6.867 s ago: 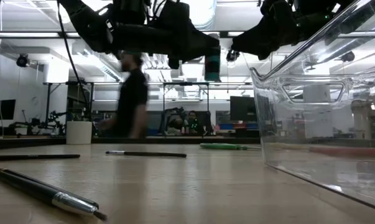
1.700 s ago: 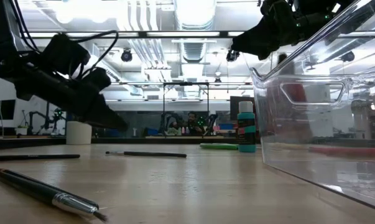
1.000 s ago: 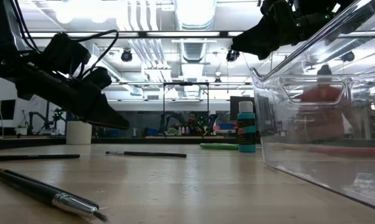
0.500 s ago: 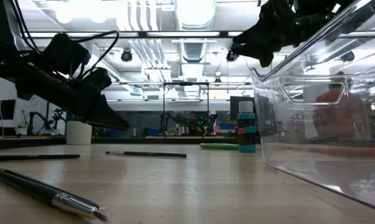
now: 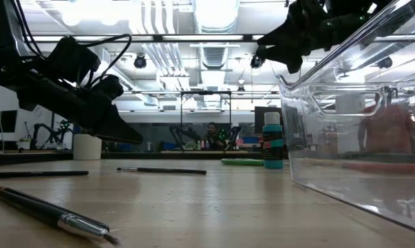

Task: Pick & Place Paint Supplies
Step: Put the blue paint bottle into the white bin

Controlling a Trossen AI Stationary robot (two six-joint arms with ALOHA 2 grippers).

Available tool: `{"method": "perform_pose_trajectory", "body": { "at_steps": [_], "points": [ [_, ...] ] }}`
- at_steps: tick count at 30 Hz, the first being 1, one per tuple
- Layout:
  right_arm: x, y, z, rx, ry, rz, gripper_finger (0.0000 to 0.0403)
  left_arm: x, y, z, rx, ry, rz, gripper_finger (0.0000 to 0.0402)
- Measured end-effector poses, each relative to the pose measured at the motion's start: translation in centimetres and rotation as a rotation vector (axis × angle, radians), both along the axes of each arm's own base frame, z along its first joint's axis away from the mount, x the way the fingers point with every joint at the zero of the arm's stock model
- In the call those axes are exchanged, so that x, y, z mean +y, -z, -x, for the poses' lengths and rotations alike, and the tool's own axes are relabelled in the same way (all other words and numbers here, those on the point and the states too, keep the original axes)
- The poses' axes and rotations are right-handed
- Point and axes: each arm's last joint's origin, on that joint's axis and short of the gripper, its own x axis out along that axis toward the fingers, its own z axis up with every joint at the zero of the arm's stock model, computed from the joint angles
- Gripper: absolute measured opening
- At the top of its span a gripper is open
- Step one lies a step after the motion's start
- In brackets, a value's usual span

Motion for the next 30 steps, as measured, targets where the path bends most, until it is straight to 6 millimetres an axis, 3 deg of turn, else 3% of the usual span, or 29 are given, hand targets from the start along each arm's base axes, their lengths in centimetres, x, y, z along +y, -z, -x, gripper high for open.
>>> {"method": "perform_pose_trajectory", "body": {
  "at_steps": [7, 14, 22, 30],
  "points": [
    [-0.4, -1.4, -1.3, 0.333, -0.024, -0.047, 0.0201, 0.0, 0.0, 0.0, -0.004, 0.0, -0.001, 0.0303],
    [-1.3, -2.6, -4.4, 0.561, -0.062, -0.058, 0.0201, 0.0, -0.1, 0.0, -0.006, 0.0, -0.002, 0.0303],
    [-2.2, -3.9, -7.5, 0.972, -0.057, -0.167, 0.0201, 0.0, 0.0, 0.0, 0.0, -0.005, 0.011, 0.0303],
    [-1.9, -3.2, -9.7, 1.083, -0.004, -0.17, 0.0201, 0.0, 0.2, 0.1, 0.015, -0.008, 0.021, 0.0304]
  ]
}}
